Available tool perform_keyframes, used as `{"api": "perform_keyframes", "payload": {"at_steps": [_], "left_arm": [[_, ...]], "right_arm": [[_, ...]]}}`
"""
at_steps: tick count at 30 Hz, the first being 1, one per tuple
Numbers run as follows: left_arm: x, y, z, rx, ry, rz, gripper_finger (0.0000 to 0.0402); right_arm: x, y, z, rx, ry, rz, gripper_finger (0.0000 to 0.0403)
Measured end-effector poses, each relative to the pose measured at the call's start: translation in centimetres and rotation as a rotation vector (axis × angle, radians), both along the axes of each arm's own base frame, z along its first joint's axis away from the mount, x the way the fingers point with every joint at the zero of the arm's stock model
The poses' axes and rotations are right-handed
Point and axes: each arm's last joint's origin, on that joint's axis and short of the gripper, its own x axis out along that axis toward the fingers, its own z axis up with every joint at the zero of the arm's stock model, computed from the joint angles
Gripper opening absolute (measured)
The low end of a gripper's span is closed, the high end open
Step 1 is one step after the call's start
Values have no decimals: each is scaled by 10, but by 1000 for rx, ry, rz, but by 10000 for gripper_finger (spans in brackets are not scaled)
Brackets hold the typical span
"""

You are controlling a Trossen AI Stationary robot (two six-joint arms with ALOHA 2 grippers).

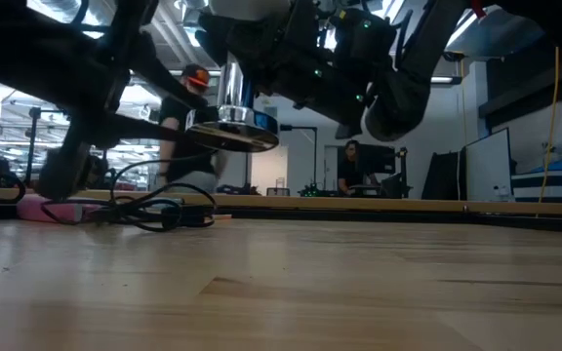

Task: Screw lightbulb
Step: Remove the lightbulb from the lamp

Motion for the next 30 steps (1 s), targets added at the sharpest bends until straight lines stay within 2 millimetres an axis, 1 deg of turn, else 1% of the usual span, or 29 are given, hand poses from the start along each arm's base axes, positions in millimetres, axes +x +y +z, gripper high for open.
{"api": "perform_keyframes", "payload": {"at_steps": [4, 10, 18, 22, 30], "left_arm": [[1, 4, 0, 38, -12, 71, 98], [1, 7, 0, 92, -16, 132, 98], [-1, 12, 0, 169, -20, 245, 98], [1, 20, -3, 181, 4, 278, 98], [12, 45, -4, 241, 55, 363, 98]], "right_arm": [[1, 0, 1, -3, -5, 7, 166], [1, 0, 1, -3, -5, 7, 166], [0, 1, 1, -16, -1, 58, 166], [0, 1, 1, -21, 3, 60, 166], [0, 1, 0, -35, -3, 49, 166]]}}
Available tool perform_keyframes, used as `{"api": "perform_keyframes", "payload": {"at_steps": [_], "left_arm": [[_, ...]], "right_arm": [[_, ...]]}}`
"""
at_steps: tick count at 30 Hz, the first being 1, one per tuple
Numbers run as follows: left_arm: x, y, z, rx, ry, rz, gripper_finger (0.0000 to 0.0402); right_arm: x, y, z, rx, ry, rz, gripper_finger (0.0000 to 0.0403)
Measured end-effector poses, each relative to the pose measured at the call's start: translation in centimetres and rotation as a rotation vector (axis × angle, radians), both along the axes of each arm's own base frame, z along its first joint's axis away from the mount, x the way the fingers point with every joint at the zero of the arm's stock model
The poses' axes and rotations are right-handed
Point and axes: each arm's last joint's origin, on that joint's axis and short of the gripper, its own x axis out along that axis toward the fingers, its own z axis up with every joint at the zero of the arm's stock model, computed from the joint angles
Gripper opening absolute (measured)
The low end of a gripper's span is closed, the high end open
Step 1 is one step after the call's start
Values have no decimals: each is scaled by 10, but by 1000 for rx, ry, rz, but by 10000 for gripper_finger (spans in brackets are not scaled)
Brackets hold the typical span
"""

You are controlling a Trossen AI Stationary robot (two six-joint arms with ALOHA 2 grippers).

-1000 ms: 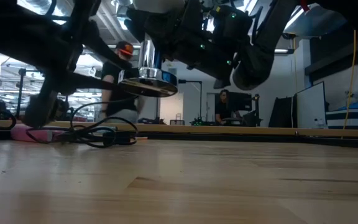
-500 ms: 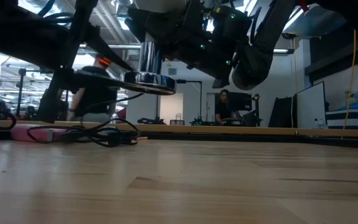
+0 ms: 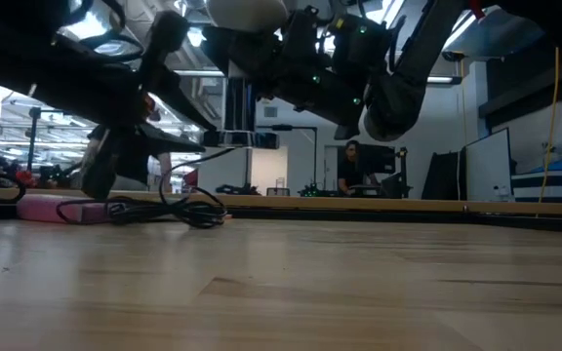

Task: Screw lightbulb
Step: Remove the lightbulb from the lamp

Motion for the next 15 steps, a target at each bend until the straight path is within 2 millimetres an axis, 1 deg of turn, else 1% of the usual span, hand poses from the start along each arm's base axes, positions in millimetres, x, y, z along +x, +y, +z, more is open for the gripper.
{"api": "perform_keyframes", "payload": {"at_steps": [4, 8, 11, 15], "left_arm": [[3, 8, 0, 19, 17, 31, 98], [1, 7, -2, 38, 30, 44, 98], [-2, 3, -2, 59, 37, 49, 98], [-6, 3, -1, 123, 23, 127, 97]], "right_arm": [[0, 0, 0, 0, 1, -1, 166], [0, 1, 0, -1, 7, 25, 166], [-1, 2, -1, -3, 21, 84, 166], [-2, 13, -1, -2, 58, 240, 165]]}}
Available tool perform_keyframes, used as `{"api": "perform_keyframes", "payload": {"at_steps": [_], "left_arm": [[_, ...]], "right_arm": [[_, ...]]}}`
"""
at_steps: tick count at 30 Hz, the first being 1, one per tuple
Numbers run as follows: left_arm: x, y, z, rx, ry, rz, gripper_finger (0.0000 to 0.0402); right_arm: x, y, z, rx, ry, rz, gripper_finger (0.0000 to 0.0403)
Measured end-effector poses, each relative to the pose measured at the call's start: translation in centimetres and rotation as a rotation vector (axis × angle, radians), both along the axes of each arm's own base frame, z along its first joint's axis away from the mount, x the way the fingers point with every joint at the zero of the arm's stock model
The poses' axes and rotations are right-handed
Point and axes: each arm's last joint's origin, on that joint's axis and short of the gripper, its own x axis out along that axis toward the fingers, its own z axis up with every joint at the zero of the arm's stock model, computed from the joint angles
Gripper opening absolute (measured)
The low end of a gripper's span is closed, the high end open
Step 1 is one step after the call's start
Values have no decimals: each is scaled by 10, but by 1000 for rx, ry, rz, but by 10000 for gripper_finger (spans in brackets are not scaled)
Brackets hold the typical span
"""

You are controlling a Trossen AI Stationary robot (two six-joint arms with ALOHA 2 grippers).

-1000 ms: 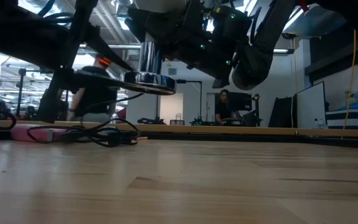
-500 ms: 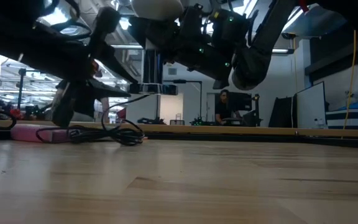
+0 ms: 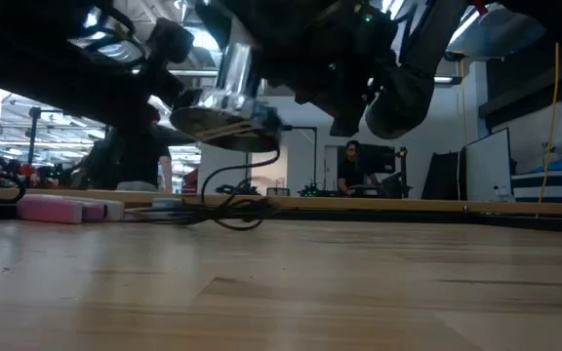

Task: Screw lightbulb
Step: Remove the lightbulb from the lamp

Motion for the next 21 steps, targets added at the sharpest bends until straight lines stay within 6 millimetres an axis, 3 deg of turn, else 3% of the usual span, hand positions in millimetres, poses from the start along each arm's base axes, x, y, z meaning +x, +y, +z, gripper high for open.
{"api": "perform_keyframes", "payload": {"at_steps": [11, 16, 21], "left_arm": [[0, 4, 6, 24, 18, 19, 97], [-11, -8, 31, 79, 84, -59, 97], [-29, -27, 62, 81, 101, -256, 97]], "right_arm": [[-1, 8, 0, -25, -7, 59, 165], [0, 4, 0, -24, -27, -18, 165], [1, 0, 1, -31, -51, -100, 165]]}}
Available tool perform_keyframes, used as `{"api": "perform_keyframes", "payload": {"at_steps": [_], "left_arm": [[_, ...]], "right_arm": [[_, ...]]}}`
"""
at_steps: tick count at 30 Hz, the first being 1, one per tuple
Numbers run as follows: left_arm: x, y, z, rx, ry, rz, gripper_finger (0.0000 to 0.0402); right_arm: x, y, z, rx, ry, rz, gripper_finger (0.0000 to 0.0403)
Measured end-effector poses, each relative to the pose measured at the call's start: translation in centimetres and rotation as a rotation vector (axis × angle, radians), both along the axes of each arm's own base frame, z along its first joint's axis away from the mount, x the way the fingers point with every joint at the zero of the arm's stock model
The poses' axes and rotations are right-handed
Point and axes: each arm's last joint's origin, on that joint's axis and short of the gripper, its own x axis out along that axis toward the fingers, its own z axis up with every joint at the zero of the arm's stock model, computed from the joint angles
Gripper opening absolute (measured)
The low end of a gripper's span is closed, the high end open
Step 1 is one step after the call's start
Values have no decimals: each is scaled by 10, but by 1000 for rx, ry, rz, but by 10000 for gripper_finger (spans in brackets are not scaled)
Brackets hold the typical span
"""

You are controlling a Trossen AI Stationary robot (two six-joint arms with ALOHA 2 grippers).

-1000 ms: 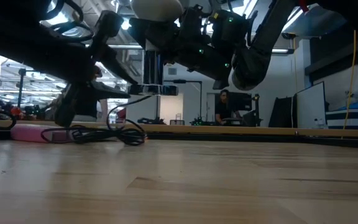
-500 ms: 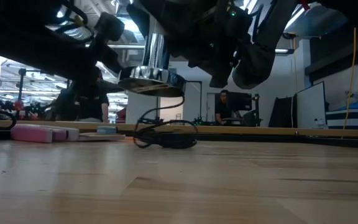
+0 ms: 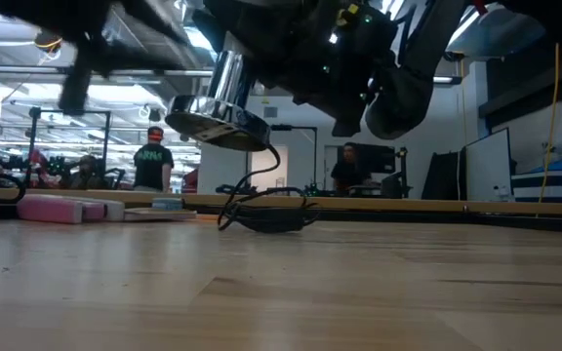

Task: Screw lightbulb
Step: Remove the lightbulb from the lamp

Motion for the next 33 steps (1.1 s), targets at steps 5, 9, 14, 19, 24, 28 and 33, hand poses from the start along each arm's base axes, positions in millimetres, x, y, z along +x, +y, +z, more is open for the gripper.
{"api": "perform_keyframes", "payload": {"at_steps": [5, 9, 14, 19, 24, 28, 33], "left_arm": [[-14, -17, 15, -125, -48, -207, 97], [-17, -27, 10, -260, -73, -309, 97], [-17, -33, -2, -366, -64, -338, 97], [-11, -28, -21, -398, -36, -271, 98], [0, -18, -38, -385, -2, -192, 98], [6, -10, -43, -342, 21, -153, 98], [7, -6, -43, -276, 26, -112, 98]], "right_arm": [[1, -7, 1, 18, -14, -115, 165], [2, -11, 1, 27, -22, -177, 165], [2, -11, 1, 37, -23, -208, 166], [2, -11, 1, 38, -23, -208, 166], [2, -11, 1, 38, -23, -207, 166], [2, -11, 1, 39, -23, -206, 166], [2, -11, 1, 32, -23, -189, 166]]}}
